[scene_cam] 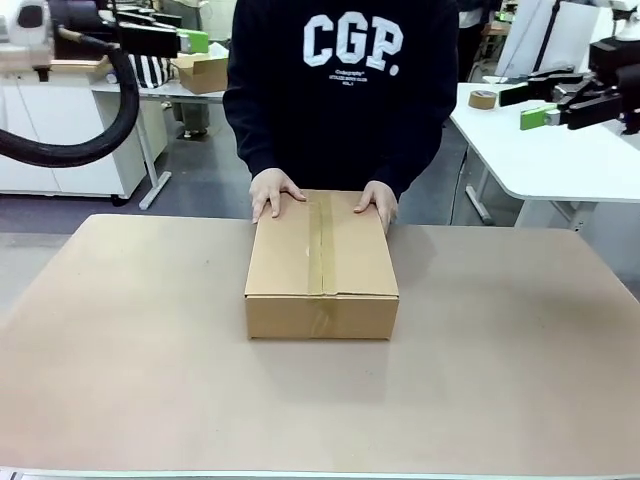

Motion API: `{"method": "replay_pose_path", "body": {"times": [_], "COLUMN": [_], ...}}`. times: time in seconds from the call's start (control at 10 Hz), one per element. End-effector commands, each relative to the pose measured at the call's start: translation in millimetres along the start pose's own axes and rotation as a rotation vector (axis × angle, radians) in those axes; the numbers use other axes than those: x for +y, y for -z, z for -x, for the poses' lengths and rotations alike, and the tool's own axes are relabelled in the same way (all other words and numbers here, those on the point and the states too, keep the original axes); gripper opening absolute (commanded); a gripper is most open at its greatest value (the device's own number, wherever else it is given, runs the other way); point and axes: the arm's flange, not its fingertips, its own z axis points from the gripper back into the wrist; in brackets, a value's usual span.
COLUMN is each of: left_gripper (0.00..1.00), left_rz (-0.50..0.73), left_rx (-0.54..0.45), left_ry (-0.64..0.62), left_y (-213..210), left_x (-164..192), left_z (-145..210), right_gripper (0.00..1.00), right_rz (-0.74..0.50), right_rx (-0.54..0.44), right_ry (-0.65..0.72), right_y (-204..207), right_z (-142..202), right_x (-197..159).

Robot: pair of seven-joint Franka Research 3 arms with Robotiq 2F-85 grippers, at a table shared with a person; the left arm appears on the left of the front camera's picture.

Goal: Pack the gift set into the box.
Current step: Press and hold the closed box until the human finishes sealing it.

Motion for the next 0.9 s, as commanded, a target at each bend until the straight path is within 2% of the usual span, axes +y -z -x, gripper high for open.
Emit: {"method": "replay_pose_path", "body": {"times": [0.0, 0.1, 0.2, 0.5, 0.6, 0.7, 0.8], "left_gripper": [1.00, 1.00, 1.00, 1.00, 1.00, 1.00, 1.00], "left_rz": [0.262, 0.383, 0.474, 0.570, 0.566, 0.516, 0.359], "left_rx": [0.023, 0.062, 0.056, 0.084, 0.136, 0.148, 0.225], "left_ry": [0.062, 0.121, 0.124, 0.049, 0.034, 0.005, -0.033], "left_y": [27.4, 45.3, 58.2, 93.2, 109.1, 126.6, 134.4], "left_x": [-15.0, -16.1, -20.9, -46.6, -55.7, -59.9, -51.4], "left_z": [23.1, 42.7, 62.5, 118.6, 138.4, 161.8, 171.6], "right_gripper": [1.00, 1.00, 1.00, 1.00, 1.00, 1.00, 1.00], "right_rz": [-0.025, 0.020, 0.032, -0.064, -0.105, -0.153, -0.206], "right_rx": [-0.039, -0.056, -0.049, -0.037, -0.027, -0.030, -0.040], "right_ry": [-0.160, -0.182, -0.171, -0.154, -0.157, -0.112, -0.039], "right_y": [28.4, 59.7, 88.1, 174.0, 198.6, 213.0, 200.3], "right_z": [-4.9, -6.3, -0.6, 51.4, 76.0, 101.9, 107.6], "right_x": [-3.8, -15.1, -26.6, -48.4, -49.7, -54.3, -58.8]}}
